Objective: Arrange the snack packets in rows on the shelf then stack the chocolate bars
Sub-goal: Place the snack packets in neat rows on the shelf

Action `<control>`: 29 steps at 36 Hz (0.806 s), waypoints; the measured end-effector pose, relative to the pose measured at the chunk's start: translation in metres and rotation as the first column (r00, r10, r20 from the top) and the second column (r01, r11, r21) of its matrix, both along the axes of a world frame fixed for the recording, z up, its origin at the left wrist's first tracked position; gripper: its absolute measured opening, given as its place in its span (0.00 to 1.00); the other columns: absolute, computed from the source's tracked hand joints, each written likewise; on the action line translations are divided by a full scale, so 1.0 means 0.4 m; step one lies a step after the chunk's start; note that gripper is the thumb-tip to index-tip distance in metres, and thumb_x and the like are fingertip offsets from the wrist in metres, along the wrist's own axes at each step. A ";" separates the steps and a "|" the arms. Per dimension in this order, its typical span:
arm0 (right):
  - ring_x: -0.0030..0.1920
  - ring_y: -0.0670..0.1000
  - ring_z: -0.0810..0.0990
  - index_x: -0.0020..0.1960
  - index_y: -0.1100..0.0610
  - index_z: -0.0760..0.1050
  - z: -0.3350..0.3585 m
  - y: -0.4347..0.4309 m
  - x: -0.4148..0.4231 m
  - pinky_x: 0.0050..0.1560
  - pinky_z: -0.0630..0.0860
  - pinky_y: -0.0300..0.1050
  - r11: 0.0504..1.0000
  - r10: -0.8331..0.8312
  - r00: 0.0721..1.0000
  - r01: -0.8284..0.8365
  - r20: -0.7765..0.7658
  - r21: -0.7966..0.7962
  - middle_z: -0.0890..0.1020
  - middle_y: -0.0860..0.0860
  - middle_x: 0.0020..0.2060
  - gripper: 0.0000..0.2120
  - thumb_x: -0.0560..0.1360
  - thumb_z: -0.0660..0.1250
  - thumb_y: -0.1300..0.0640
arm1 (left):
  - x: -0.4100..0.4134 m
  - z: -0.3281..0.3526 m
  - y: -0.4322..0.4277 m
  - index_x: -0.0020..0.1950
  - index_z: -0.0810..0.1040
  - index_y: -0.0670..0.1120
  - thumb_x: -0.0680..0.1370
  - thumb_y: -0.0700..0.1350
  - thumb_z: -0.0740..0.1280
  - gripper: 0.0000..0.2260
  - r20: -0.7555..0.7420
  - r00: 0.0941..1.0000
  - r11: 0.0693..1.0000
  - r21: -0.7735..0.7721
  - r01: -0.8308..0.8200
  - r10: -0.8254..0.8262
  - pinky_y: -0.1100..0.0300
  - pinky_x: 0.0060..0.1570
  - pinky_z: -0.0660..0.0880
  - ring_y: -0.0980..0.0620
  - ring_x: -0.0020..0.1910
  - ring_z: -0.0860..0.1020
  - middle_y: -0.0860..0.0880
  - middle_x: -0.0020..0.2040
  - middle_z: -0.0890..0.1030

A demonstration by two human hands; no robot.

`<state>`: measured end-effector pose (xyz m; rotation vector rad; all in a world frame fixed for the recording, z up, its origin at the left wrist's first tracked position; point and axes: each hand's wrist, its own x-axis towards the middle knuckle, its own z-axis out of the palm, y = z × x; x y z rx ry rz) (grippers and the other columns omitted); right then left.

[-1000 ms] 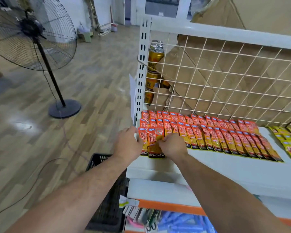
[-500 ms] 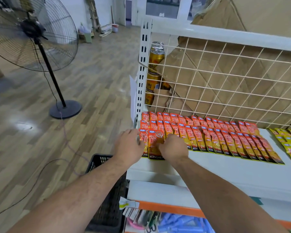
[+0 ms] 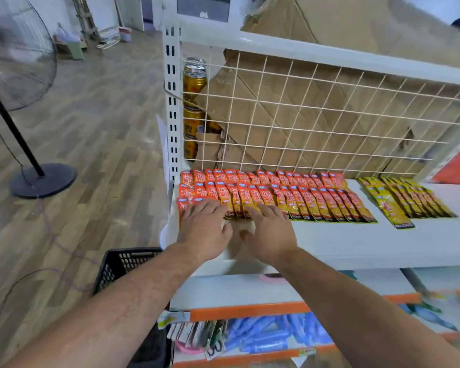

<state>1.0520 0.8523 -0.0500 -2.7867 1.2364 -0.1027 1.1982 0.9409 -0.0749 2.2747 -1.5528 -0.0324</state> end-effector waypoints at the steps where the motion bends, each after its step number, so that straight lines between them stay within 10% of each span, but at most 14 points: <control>1: 0.77 0.55 0.58 0.77 0.47 0.62 0.002 -0.006 -0.023 0.74 0.60 0.54 1.000 -0.023 1.000 0.023 -0.006 0.011 0.63 0.50 0.77 0.31 0.77 0.63 0.41 | -0.017 0.005 -0.009 0.75 0.66 0.54 0.80 0.55 0.57 0.23 0.011 1.000 1.000 0.010 0.015 -0.015 0.51 0.74 0.53 0.51 0.75 0.59 0.55 0.75 0.67; 29: 0.77 0.56 0.58 0.79 0.50 0.60 0.064 -0.234 -0.857 0.74 0.62 0.53 0.958 -0.286 0.956 0.285 0.065 0.023 0.63 0.53 0.78 0.33 0.79 0.60 0.37 | -0.772 0.107 -0.291 0.78 0.61 0.53 0.82 0.58 0.54 0.25 0.059 0.963 0.957 0.140 0.252 -0.263 0.51 0.76 0.51 0.49 0.77 0.57 0.51 0.79 0.61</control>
